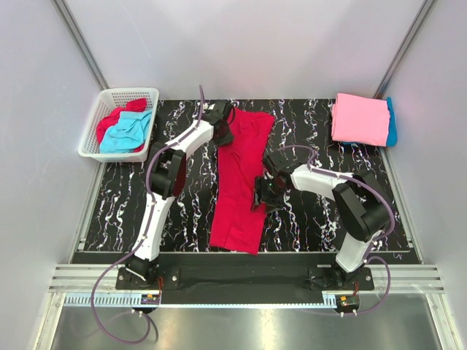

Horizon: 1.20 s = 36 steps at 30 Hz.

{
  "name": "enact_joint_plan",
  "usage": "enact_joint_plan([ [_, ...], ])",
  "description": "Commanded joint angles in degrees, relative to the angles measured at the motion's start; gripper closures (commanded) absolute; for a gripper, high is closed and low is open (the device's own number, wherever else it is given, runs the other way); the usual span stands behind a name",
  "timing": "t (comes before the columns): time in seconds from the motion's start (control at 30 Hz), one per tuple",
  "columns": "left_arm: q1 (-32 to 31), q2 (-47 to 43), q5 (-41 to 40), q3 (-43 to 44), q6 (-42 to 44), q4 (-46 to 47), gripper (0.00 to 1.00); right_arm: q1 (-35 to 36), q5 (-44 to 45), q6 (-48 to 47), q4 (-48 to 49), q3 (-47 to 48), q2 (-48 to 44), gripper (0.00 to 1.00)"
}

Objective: Fold and stack the t-shirts
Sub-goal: Fold the tshirt

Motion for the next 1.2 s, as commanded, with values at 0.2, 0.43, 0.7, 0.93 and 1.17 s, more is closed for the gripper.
enact_joint_plan([
  [0.2, 2.6, 5.0, -4.8, 3.6, -2.8, -4.1, 0.74, 0.2, 11.3, -4.2, -10.7, 7.4, 7.4, 0.39],
  [0.43, 4.9, 9.2, 5.5, 10.2, -3.3, 4.3, 0.73, -0.2, 9.6, -6.9, -12.8, 13.1, 11.1, 0.39],
  [0.7, 7.3, 3.6, 19.1, -0.2, -2.5, 22.7, 0.75, -0.2, 9.5, -8.6, -15.2, 14.6, 7.6, 0.4],
  [0.93, 7.3, -13.3, 21.9, -17.5, 0.7, 40.6, 0.73, -0.1, 14.5, -9.1, -15.5, 13.5, -1.7, 0.4],
  [1.17, 7.1, -27.6, 18.6, -30.5, 2.6, 37.3, 0.73, -0.2, 21.3, -7.1, -14.6, 11.1, -10.2, 0.36],
])
